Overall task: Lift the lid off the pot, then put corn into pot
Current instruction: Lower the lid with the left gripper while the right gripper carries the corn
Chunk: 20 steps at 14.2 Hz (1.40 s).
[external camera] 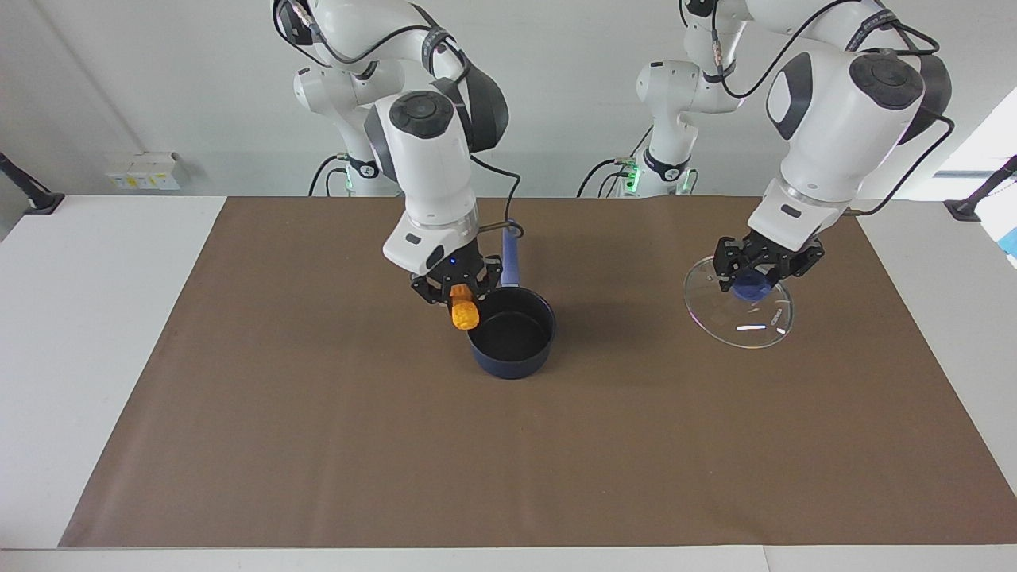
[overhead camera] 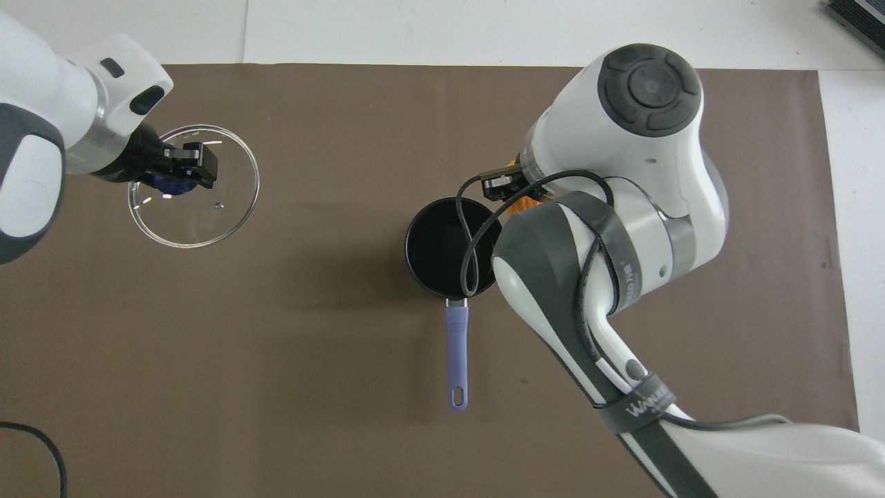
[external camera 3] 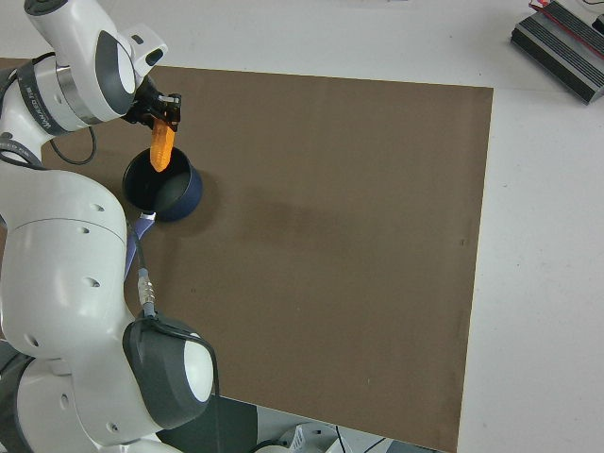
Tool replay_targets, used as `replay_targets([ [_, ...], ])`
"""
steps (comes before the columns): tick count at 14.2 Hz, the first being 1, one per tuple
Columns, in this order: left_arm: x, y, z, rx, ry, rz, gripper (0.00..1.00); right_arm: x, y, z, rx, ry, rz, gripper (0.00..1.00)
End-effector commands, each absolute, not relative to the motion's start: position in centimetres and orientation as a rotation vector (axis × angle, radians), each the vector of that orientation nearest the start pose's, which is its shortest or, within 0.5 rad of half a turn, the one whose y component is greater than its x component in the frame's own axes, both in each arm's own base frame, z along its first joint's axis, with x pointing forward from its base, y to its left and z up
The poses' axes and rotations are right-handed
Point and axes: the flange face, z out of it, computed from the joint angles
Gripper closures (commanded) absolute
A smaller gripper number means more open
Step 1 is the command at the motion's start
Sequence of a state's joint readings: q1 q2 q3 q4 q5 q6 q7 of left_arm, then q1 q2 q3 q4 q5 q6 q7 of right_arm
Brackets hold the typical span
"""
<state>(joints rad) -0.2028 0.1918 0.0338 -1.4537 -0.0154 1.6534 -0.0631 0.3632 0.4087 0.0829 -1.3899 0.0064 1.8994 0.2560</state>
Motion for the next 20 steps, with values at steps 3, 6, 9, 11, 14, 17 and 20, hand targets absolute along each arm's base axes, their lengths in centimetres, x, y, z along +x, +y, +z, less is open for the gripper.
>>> replay_targets([
  [3, 57.6, -5.2, 58.4, -3.153, 0.284, 0.087, 1.00, 63.6, 33.3, 43.8, -3.016, -0.348, -0.137, 1.00],
  [6, 56.1, -1.0, 57.1, -3.162, 0.247, 0.094, 1.00, 62.0, 36.5, 41.2, -3.018, -0.397, -0.093, 1.00],
  [9, 55.2, 2.4, 55.4, -3.171, 0.187, 0.062, 1.00, 60.1, 35.8, 39.1, -3.051, -0.366, -0.015, 1.00],
  [11, 55.1, 3.0, 53.3, -3.172, 0.151, 0.060, 1.00, 60.1, 35.6, 38.9, -3.051, -0.366, -0.015, 1.00],
  [14, 54.9, 3.6, 49.7, -3.172, 0.124, 0.046, 1.00, 60.2, 35.4, 37.8, -3.043, -0.365, -0.036, 1.00],
  [17, 54.9, 5.4, 46.2, -3.170, 0.054, 0.009, 1.00, 59.5, 35.4, 36.4, -3.044, -0.366, -0.036, 1.00],
  [20, 54.3, 5.4, 41.4, -3.164, 0.045, -0.034, 1.00, 59.3, 35.6, 35.5, -3.039, -0.359, -0.047, 1.00],
])
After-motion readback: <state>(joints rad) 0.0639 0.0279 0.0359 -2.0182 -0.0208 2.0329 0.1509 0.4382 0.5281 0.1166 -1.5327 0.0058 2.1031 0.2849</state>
